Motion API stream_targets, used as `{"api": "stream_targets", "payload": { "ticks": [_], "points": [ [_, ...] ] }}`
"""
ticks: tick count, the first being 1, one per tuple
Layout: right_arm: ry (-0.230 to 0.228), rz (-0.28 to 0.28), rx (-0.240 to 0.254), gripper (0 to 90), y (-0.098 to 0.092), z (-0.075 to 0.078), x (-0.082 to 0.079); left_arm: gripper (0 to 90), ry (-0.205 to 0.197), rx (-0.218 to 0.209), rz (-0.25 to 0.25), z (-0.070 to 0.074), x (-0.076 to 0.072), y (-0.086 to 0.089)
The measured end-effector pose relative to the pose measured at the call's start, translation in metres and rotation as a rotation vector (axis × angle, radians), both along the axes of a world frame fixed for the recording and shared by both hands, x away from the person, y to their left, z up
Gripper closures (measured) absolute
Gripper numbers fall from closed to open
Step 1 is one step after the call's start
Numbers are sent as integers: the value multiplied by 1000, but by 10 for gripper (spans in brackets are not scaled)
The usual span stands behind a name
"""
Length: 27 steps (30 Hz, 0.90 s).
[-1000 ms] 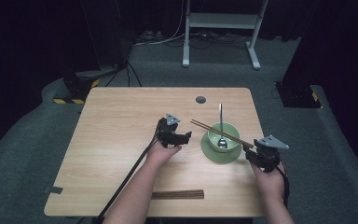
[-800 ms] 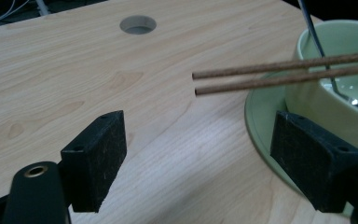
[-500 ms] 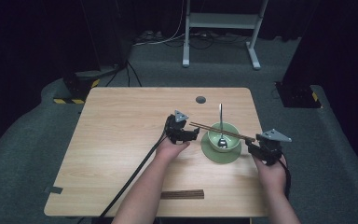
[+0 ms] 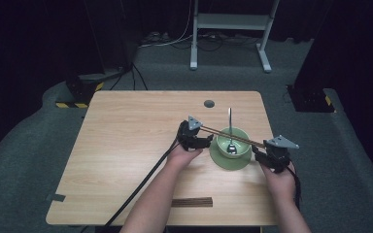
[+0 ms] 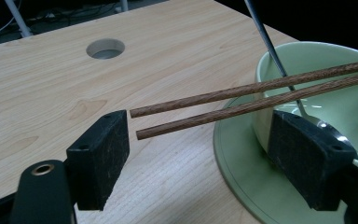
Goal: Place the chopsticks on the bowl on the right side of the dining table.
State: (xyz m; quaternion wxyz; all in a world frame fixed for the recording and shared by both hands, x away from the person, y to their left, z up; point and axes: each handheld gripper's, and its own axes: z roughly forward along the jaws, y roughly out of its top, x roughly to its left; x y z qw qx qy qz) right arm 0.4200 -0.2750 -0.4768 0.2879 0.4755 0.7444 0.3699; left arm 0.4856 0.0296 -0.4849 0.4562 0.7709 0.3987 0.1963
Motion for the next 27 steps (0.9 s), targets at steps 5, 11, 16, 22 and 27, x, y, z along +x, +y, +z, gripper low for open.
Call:
{"api": "stream_targets", "payload": {
  "ticks": [5,11,16,22,27],
  "points": [
    [-4,-9,2,455,-2,1,-2,208,-9,-24,10,0,2,0],
    [-18,-29,0,441,-5,2,-9,203,-12,-37,9,0,4,0],
    [-17,-27,5,435,-4,0,-12,203,-1,-50,-3,-1,4,0],
    [-14,-16,0,425,0,0,-9,213,7,-49,-9,-1,3,-1],
    [-17,5,-4,421,3,1,-10,242,5,-20,-20,-1,-5,-3]
  ]
}}
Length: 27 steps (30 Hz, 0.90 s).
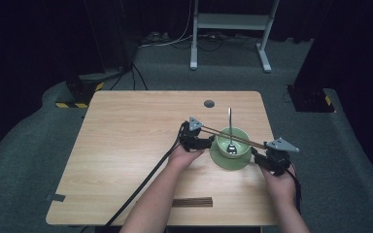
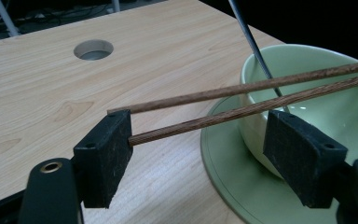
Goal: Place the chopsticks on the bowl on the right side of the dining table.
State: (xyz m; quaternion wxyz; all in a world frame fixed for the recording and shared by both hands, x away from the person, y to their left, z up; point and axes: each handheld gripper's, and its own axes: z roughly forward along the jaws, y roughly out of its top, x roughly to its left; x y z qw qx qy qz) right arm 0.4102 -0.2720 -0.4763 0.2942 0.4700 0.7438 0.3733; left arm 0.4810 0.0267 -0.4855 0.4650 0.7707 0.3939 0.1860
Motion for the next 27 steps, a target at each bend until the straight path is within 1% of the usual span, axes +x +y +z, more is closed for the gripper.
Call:
{"api": "stream_targets", "payload": {
  "ticks": [3,6,7,9,11,12,14,16,20,23,24,25,27],
  "points": [
    [1,4,-5,425,1,-1,-1,252,-2,6,4,0,-3,3],
    [-2,2,-3,427,0,1,-2,247,-19,9,26,2,-2,8],
    [0,3,-3,427,-1,1,-3,231,-23,0,34,3,-1,9],
    [2,0,-7,427,-2,2,-3,204,-27,-22,33,5,2,11],
    [7,-1,-2,427,-3,3,-3,188,-11,-22,23,5,6,10],
    [10,-2,-1,427,-3,2,-3,177,-14,-22,21,4,7,10],
    [12,1,-5,427,-2,2,-2,172,-27,-37,30,4,9,9],
    [14,2,-2,427,-2,1,-1,161,-28,-39,33,3,11,8],
    [15,9,-3,427,0,1,0,158,-16,-51,19,1,15,8],
    [19,13,-4,426,-1,1,0,165,5,-68,-5,-2,17,6],
    [20,14,-3,424,-1,1,0,163,18,-65,-12,-2,17,5],
    [20,13,-6,419,-1,1,0,155,24,-60,-17,-3,18,3],
    [25,5,-9,416,-1,0,1,165,24,-54,-20,-2,17,3]
  ]
}}
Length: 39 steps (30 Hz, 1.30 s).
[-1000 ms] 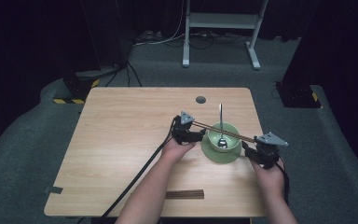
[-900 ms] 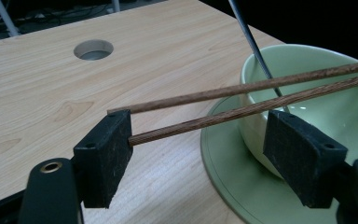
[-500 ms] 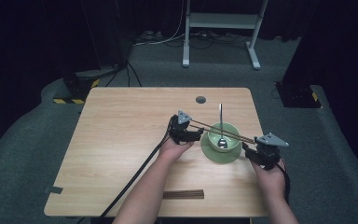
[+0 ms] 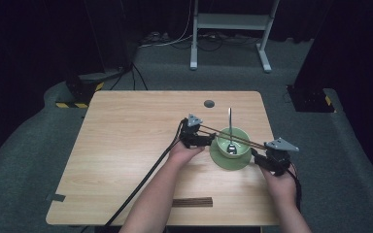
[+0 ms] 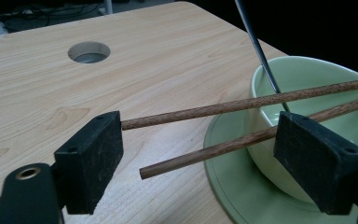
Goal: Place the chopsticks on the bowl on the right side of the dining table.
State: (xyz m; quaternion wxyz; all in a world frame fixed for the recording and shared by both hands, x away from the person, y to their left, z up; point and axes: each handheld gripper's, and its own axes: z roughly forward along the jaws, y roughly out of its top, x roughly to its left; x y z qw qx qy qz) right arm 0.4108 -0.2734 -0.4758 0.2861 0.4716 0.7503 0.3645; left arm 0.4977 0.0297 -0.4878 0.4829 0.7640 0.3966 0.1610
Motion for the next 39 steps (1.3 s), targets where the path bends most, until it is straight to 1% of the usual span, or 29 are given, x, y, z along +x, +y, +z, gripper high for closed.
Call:
{"api": "stream_targets", "payload": {
  "ticks": [2,5,8,15,18,23,24,26,30,33,36,39],
  "points": [
    [0,1,4,416,-1,0,0,173,2,8,-3,2,-2,0],
    [2,4,3,414,-1,-1,0,174,-10,30,-2,3,-6,2],
    [-1,13,-2,413,2,-1,0,183,-13,15,1,3,-12,7],
    [-4,35,-21,413,4,-2,-5,216,-31,35,-18,0,-30,17],
    [1,37,-24,414,4,-2,-7,233,-25,26,-27,-1,-34,18],
    [6,27,-22,415,2,-4,-9,259,-30,33,-33,-4,-42,17],
    [7,27,-20,415,1,-4,-8,270,-30,32,-30,-5,-43,17],
    [4,26,-25,415,1,-3,-8,293,-29,16,-21,-5,-46,19],
    [-1,21,-24,419,1,-1,-8,302,-39,33,1,-3,-46,21],
    [-4,16,-35,422,1,0,-7,304,-43,29,24,-1,-46,22],
    [-3,2,-34,426,0,0,-7,309,-49,35,32,0,-46,23],
    [-3,-22,-32,431,-3,1,-5,315,-45,44,40,0,-46,23]
  ]
}}
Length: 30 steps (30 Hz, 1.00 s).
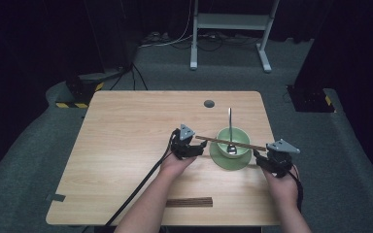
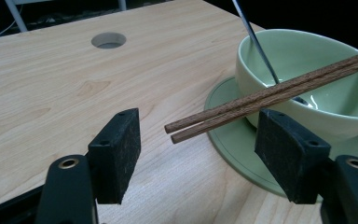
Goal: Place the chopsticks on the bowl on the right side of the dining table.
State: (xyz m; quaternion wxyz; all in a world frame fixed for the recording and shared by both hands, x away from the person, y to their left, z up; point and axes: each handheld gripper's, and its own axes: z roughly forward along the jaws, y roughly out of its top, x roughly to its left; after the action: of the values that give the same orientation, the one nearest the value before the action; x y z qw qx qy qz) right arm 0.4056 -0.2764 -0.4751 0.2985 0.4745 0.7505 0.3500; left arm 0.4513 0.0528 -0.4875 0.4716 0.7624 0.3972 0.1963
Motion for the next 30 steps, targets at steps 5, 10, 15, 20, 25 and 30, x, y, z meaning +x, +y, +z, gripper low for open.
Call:
{"api": "stream_targets", "payload": {
  "ticks": [5,10,15,20,25,30],
  "points": [
    [5,-22,7,442,-1,0,6,332,-3,24,-2,-1,-3,1],
    [7,-25,11,448,-1,0,13,395,-6,-5,1,1,-7,9],
    [5,-34,18,453,-2,0,16,412,-3,-1,-4,-1,-9,9],
    [7,-44,23,457,-5,1,20,442,-11,-48,-25,-3,-16,6],
    [9,-37,31,463,-6,2,23,461,-17,-68,-11,-7,-25,5],
    [9,-31,28,466,-4,0,22,475,-33,-68,21,-11,-32,7]
  ]
}}
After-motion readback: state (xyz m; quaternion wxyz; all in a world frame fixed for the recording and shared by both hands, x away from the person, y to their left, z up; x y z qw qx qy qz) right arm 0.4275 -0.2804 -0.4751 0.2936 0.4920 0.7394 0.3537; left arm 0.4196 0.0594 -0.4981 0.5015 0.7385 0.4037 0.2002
